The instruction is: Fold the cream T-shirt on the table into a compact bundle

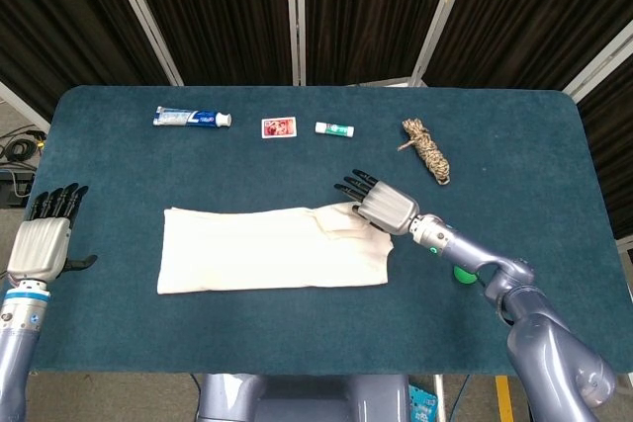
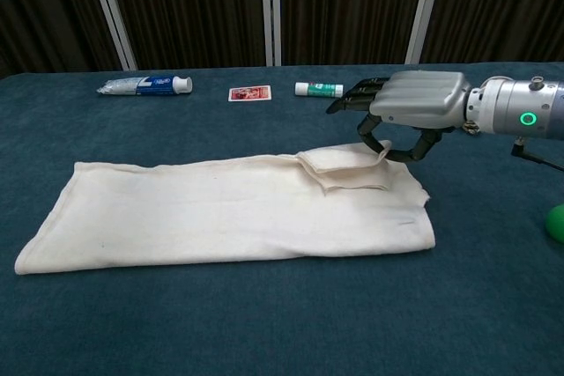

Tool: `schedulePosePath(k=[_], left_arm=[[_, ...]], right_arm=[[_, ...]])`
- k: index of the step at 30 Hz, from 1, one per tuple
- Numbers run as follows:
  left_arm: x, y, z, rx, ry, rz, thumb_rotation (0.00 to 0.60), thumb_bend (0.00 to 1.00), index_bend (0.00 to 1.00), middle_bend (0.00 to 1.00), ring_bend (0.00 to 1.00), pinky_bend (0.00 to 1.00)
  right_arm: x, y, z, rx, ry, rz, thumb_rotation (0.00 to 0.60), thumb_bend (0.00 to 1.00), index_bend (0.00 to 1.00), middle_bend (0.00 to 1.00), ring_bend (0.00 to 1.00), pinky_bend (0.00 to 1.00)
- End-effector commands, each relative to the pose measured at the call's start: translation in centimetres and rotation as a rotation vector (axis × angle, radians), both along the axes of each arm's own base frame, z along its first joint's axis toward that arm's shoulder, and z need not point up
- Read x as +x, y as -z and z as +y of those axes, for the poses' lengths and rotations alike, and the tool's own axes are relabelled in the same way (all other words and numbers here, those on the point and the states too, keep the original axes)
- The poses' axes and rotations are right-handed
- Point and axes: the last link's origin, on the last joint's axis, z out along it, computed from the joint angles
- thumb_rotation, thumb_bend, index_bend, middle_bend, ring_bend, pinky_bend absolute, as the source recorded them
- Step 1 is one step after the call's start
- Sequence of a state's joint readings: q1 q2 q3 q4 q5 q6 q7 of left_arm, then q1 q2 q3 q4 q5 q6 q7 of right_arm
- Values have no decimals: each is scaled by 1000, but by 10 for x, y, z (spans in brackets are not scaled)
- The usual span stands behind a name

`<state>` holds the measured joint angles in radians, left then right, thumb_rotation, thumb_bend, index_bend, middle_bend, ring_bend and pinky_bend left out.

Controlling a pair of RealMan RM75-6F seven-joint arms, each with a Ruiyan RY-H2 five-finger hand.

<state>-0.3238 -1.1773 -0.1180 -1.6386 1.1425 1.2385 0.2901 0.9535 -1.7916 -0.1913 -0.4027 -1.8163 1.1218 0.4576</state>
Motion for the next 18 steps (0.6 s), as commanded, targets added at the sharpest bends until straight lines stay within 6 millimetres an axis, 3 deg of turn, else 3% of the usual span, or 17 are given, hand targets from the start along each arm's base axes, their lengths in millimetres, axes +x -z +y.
schedulePosePath(k=[1, 18], left_arm=[[0, 0, 0, 0, -1, -1, 600, 0, 0, 0, 0, 0], [0, 0, 0, -1, 2, -4, 600, 0, 0, 0, 0, 0]], right_arm=[[-2, 2, 2, -1, -2, 10, 600, 365, 693, 43, 0, 0], [-4, 21, 7, -38, -8, 53, 600, 363, 695, 42, 0, 0]])
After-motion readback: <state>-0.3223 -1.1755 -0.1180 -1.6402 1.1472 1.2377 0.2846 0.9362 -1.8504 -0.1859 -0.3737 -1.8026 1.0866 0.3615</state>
